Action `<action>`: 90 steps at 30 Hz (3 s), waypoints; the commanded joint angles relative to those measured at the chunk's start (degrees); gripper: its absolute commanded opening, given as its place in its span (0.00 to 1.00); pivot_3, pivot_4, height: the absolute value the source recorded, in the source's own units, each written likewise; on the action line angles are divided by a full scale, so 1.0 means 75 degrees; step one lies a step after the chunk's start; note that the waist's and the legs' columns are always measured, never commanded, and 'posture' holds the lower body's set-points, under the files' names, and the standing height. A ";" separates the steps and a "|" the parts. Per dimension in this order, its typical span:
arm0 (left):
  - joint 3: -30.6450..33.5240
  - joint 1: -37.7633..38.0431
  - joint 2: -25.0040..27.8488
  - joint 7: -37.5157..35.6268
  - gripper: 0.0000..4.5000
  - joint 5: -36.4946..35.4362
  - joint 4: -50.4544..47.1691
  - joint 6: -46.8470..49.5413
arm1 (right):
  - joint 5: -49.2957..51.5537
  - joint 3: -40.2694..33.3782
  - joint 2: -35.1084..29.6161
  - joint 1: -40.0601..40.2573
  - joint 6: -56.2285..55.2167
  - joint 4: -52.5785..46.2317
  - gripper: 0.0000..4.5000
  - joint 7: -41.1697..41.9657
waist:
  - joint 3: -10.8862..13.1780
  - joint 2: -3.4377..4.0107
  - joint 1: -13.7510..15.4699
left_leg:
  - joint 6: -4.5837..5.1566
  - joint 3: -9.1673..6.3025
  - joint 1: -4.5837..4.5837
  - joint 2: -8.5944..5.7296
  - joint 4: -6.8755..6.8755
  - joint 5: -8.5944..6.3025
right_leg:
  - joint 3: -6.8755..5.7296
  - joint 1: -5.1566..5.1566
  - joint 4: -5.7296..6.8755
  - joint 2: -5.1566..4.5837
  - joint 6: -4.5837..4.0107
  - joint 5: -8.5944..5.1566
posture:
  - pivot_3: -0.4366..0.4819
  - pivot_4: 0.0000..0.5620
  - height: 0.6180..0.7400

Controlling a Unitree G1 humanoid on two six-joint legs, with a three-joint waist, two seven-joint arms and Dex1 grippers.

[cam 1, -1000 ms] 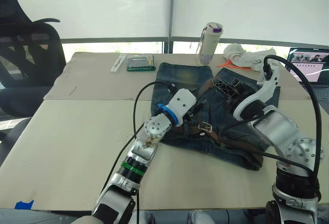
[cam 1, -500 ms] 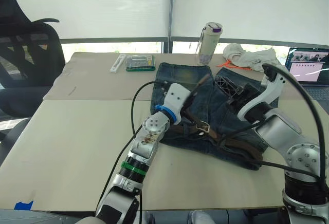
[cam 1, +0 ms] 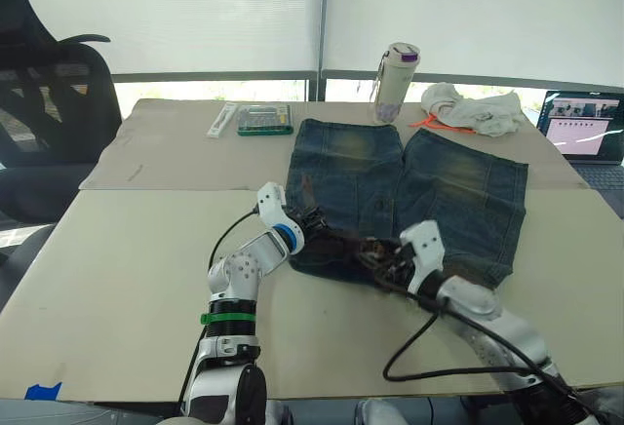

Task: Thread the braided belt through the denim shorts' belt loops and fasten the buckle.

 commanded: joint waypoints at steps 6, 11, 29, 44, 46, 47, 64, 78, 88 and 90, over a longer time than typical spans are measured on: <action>0.1170 0.0019 -0.0776 0.1067 0.00 -0.1574 0.0096 -0.0680 | -0.0685 -0.0029 0.0024 0.0368 0.0590 0.0208 0.78 0.0656 | -0.0010 -0.0028 -0.0017 | 0.0002 0.0000 0.0028 0.0006 -0.0004 -0.0003 | 0.0005 0.0016 0.0004 0.0002 -0.0004 -0.0001 | 0.48 0.27 0.97; 0.0943 0.0225 -0.0649 0.1275 0.00 -0.1851 0.0003 -0.0758 | -0.0663 -0.0277 0.0342 0.0360 0.0495 0.0194 0.78 0.0881 | -0.0016 -0.0044 -0.0021 | -0.0006 0.0002 0.0030 0.0004 -0.0004 0.0000 | 0.0006 0.0015 0.0005 0.0002 -0.0006 0.0000 | 0.48 0.27 0.97; 0.0350 0.0832 -0.0763 0.1814 0.00 -0.2178 -0.0204 -0.1124 | -0.1290 -0.0788 0.0483 0.0129 0.0087 0.0344 0.00 0.1630 | -0.0023 -0.0053 0.0041 | -0.0006 0.0006 0.0039 0.0000 -0.0006 -0.0006 | 0.0014 0.0024 0.0001 0.0002 -0.0008 0.0000 | 0.48 0.27 0.97; 0.0206 0.0855 -0.0659 0.1868 0.00 -0.2215 -0.0150 -0.1095 | -0.2841 -0.0351 -0.0674 -0.0157 -0.0313 0.0466 0.00 0.2117 | -0.0027 -0.0058 0.0075 | 0.0000 0.0006 0.0039 -0.0005 -0.0003 -0.0009 | 0.0014 0.0027 0.0000 -0.0001 -0.0009 0.0001 | 0.48 0.27 0.97; 0.0206 0.0851 -0.0649 0.1873 0.00 -0.2219 -0.0144 -0.1090 | -0.3021 -0.0251 -0.0848 -0.0189 -0.0394 0.0418 0.00 0.2247 | -0.0027 -0.0058 0.0076 | 0.0001 0.0006 0.0038 -0.0005 -0.0002 -0.0010 | 0.0014 0.0027 0.0000 -0.0001 -0.0009 0.0001 | 0.48 0.27 0.97; 0.0202 0.0851 -0.0651 0.1879 0.00 -0.2216 -0.0145 -0.1087 | -0.3067 -0.0256 -0.0864 -0.0207 -0.0409 0.0402 0.00 0.2254 | -0.0028 -0.0060 0.0074 | 0.0001 0.0006 0.0038 -0.0004 -0.0002 -0.0009 | 0.0014 0.0027 -0.0001 -0.0001 -0.0009 0.0000 | 0.48 0.27 0.97; 0.0185 0.0787 -0.0596 0.1874 0.00 -0.2189 -0.0090 -0.1074 | -0.3391 -0.0448 -0.0284 -0.0736 -0.0629 0.0386 0.00 0.2207 | -0.0030 -0.0065 0.0056 | -0.0005 0.0006 0.0038 -0.0002 -0.0003 -0.0006 | 0.0014 0.0024 0.0001 0.0000 -0.0010 0.0001 | 0.48 0.27 0.97; 0.0159 0.0810 -0.0599 0.1899 0.00 -0.2205 -0.0090 -0.1071 | -0.3286 -0.0559 -0.0196 -0.1056 -0.0524 0.0319 0.00 0.2422 | -0.0030 -0.0065 0.0065 | -0.0005 0.0006 0.0033 -0.0003 -0.0003 -0.0006 | 0.0013 0.0020 -0.0001 -0.0001 -0.0010 0.0002 | 0.48 0.27 0.97; 0.0106 0.0818 -0.0460 0.1764 0.00 -0.2068 -0.0094 -0.1139 | -0.3401 -0.0334 0.0144 -0.1294 -0.0755 0.0858 0.00 0.2500 | -0.0030 -0.0065 0.0062 | -0.0007 0.0007 0.0033 -0.0003 -0.0003 -0.0005 | 0.0013 0.0020 -0.0001 -0.0001 -0.0010 0.0002 | 0.48 0.27 0.97; 0.0111 0.0814 -0.0388 0.1704 0.00 -0.2010 -0.0082 -0.1153 | -0.3401 -0.0304 0.0207 -0.1306 -0.0828 0.1035 0.00 0.2516 | -0.0030 -0.0065 0.0065 | -0.0007 0.0007 0.0033 -0.0004 -0.0003 -0.0005 | 0.0013 0.0019 -0.0001 -0.0001 -0.0011 0.0002 | 0.48 0.27 0.97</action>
